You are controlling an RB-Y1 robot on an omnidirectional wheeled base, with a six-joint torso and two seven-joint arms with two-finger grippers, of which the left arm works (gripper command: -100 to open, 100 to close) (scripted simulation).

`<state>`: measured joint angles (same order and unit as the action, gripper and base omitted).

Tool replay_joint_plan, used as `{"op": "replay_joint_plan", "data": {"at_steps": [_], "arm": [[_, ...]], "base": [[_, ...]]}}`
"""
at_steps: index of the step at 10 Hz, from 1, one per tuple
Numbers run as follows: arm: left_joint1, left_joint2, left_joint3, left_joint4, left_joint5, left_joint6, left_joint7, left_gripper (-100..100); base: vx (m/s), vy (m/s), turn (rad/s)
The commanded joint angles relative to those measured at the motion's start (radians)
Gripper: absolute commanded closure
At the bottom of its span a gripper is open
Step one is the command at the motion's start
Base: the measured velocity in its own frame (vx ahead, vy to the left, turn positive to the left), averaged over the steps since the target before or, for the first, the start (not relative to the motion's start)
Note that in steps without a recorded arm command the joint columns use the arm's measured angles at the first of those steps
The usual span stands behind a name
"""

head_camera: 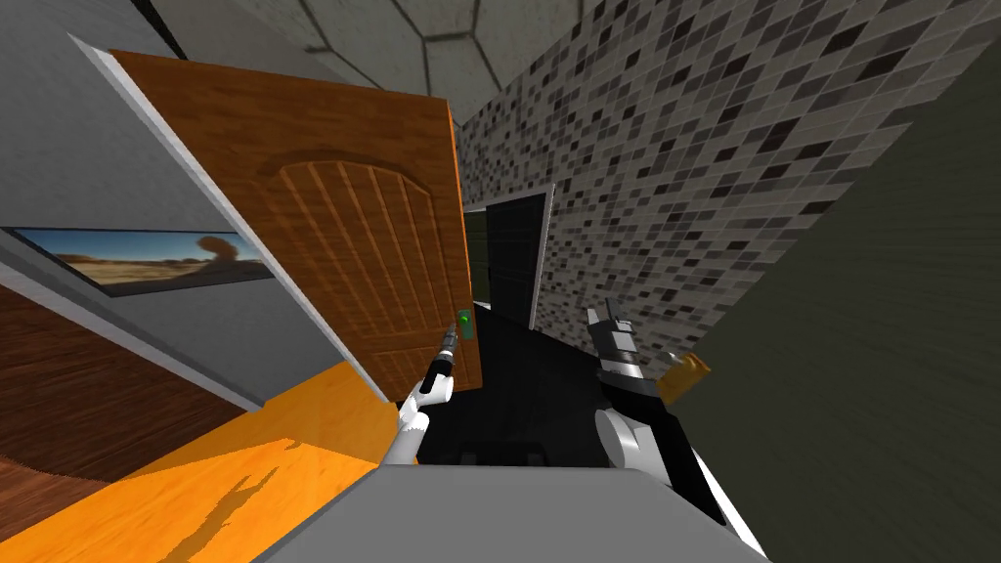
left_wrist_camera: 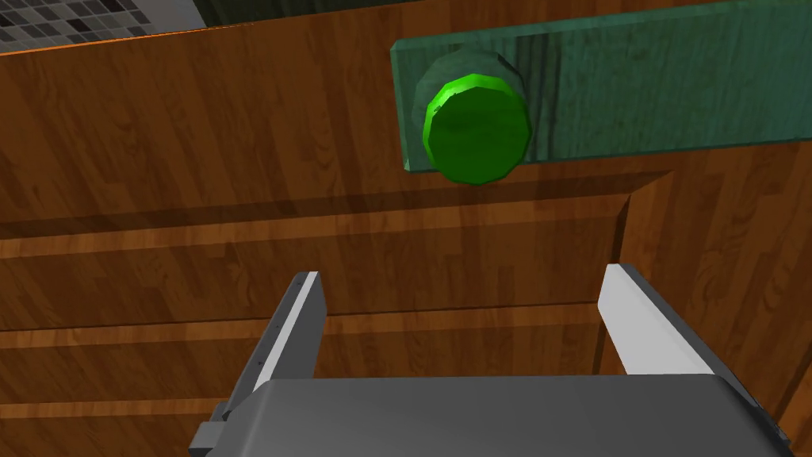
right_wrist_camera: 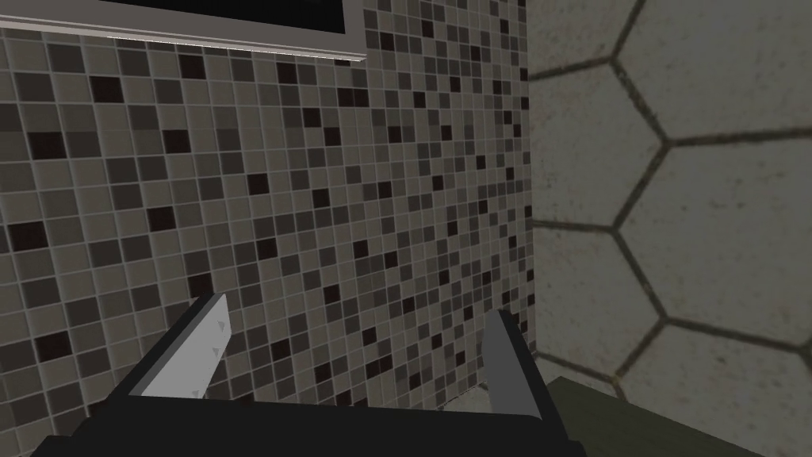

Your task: Push the door open

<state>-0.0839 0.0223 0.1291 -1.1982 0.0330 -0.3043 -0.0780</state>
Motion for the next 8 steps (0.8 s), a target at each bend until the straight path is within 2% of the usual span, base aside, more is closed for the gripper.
{"op": "replay_joint_plan", "data": {"at_steps": [1, 3, 4, 5, 6, 8], "arm": [[-0.003, 0.003, 0.004, 0.010, 0.000, -0.011, -0.001, -100], [-0.006, -0.019, 0.009, 0.018, 0.001, -0.021, -0.001, -100], [-0.007, -0.038, 0.011, 0.021, 0.002, -0.025, -0.001, -100], [-0.011, -0.027, 0.011, 0.026, 0.001, -0.025, -0.002, -100], [-0.011, -0.027, 0.011, 0.026, 0.001, -0.025, -0.002, 100], [-0.011, -0.027, 0.011, 0.026, 0.001, -0.025, -0.002, 100]], "base": [[0.245, 0.019, -0.023], [0.246, 0.013, -0.025], [0.223, 0.017, -0.025], [0.097, 0.007, -0.006], [-0.012, -0.001, 0.008], [-0.034, -0.002, -0.005]]}}
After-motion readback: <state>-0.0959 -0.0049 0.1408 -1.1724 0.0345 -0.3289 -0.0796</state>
